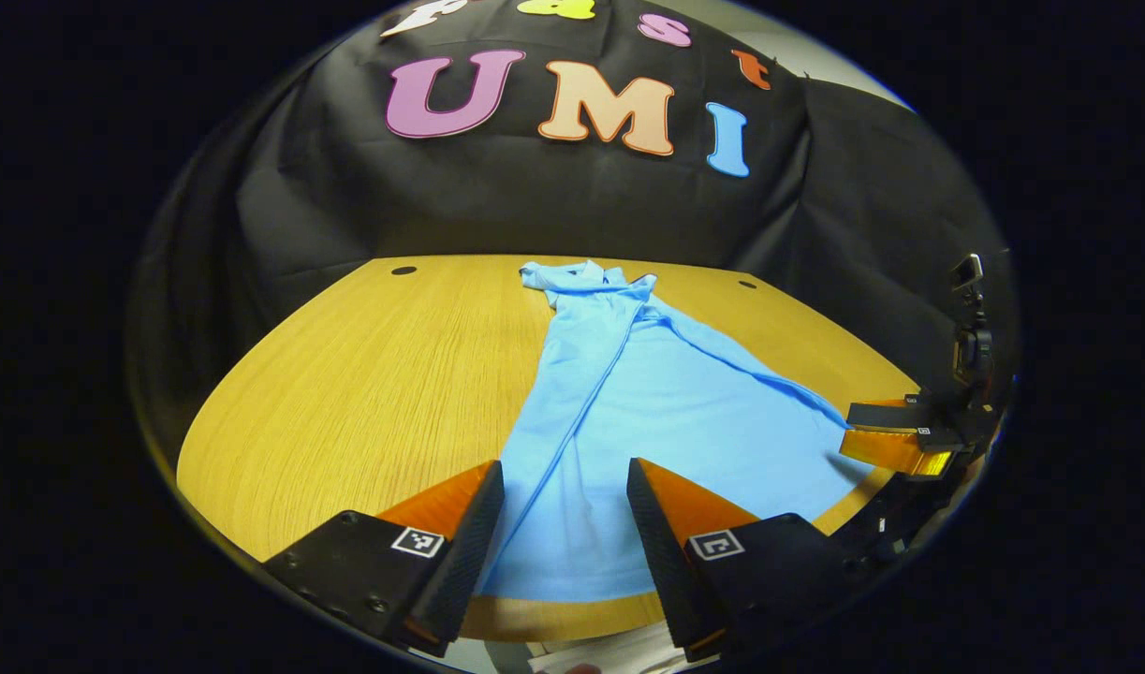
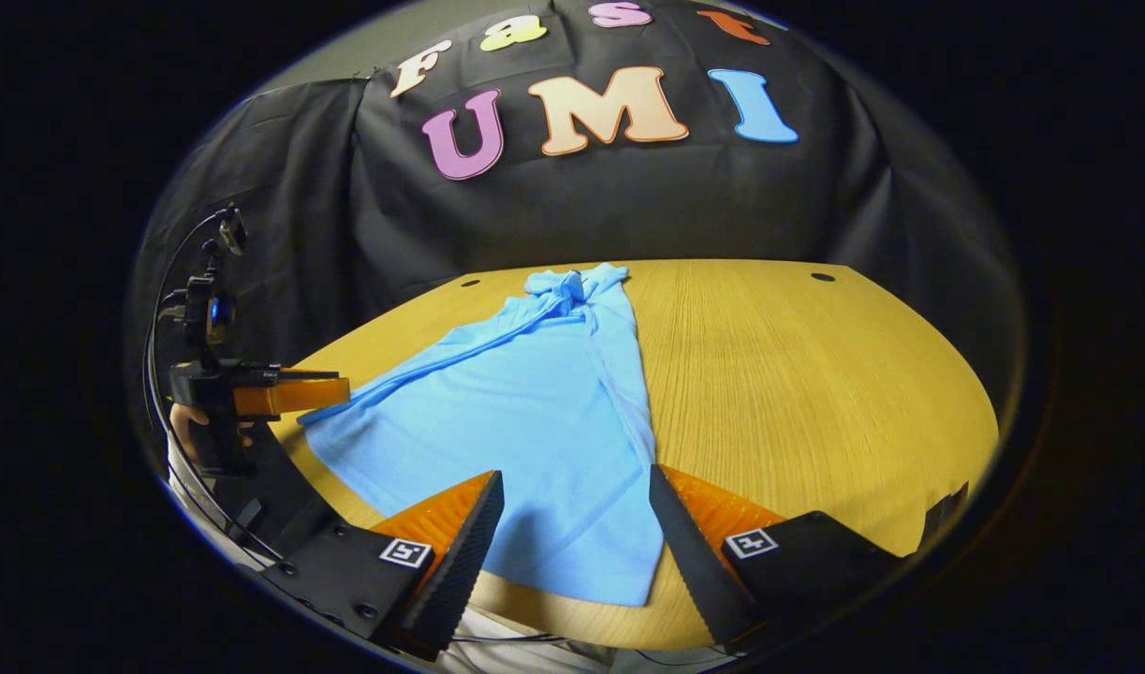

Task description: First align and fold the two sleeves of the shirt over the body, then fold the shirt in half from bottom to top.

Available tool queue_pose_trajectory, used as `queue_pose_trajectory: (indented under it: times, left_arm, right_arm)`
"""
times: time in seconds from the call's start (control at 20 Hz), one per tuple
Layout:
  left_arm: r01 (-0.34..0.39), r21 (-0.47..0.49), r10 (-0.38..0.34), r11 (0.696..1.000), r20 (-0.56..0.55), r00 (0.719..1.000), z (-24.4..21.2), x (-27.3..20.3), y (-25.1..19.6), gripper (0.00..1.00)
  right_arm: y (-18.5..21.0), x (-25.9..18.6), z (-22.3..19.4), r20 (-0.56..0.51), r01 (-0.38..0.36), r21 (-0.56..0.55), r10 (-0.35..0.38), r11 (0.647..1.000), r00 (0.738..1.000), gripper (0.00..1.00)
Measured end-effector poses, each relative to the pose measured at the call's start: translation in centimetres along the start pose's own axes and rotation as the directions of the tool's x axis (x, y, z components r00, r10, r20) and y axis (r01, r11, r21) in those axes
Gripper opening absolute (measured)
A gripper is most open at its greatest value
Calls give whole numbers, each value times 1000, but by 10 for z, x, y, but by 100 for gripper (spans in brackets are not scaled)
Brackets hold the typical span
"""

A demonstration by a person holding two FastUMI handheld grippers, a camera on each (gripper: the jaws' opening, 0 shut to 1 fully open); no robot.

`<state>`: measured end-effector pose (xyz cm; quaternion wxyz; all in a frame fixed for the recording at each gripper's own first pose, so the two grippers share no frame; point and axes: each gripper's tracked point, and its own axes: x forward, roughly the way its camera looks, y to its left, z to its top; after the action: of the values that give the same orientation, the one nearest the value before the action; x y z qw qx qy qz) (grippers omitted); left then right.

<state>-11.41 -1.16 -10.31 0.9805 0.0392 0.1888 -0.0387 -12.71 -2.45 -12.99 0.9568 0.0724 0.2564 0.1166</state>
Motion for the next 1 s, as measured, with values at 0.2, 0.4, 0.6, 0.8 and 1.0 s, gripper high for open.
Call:
queue_pose_trajectory:
  times: [0.2, 0.4, 0.6, 0.8, 1.0]
  left_arm:
    - [-79, 36, 79, 996, -10, 997, -16, -9, 14, 80]
    - [-65, 47, 66, 997, -26, 997, -28, -10, 8, 79]
    - [-74, 60, 76, 995, -34, 996, -33, -6, 9, 80]
    - [-94, 48, 95, 994, -15, 995, -32, -3, 10, 80]
    - [-93, 56, 92, 994, 11, 996, -31, 1, 3, 74]
  right_arm:
    - [5, -2, -5, 4, -5, -31, 5, 1000, 1000, 98]
    - [7, -3, -8, 12, 11, -58, -10, 998, 1000, 98]
    - [6, 1, -11, 24, 26, -85, -24, 996, 999, 98]
    - [6, 2, -10, 49, 39, -81, -36, 996, 998, 98]
    - [8, 5, -10, 41, 41, -77, -38, 996, 998, 94]
